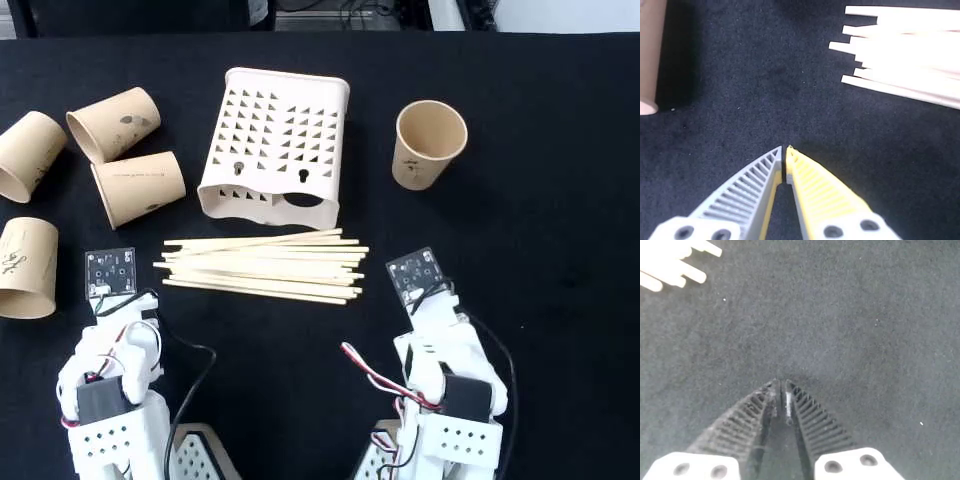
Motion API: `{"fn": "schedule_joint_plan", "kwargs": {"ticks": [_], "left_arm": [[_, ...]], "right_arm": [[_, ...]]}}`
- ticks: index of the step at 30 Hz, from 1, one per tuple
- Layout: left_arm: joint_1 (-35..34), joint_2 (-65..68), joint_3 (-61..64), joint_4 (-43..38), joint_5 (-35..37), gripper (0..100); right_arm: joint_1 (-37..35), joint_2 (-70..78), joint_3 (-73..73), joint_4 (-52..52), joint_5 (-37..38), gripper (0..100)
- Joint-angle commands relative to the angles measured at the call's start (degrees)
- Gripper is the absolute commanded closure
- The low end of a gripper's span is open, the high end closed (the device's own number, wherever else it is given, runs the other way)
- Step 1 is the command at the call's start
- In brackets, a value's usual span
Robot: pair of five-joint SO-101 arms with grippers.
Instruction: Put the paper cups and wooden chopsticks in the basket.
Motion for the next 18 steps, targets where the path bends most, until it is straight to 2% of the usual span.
{"fn": "schedule_joint_plan", "kwargs": {"ticks": [1,18], "left_arm": [[0.31,-0.26,1.01,0.18,0.0,97],[0.31,-0.26,1.01,0.18,0.0,97]], "right_arm": [[0.79,-3.56,0.04,-0.18,-0.35,96.6],[0.44,-3.56,0.04,-0.18,-0.7,96.4]]}}
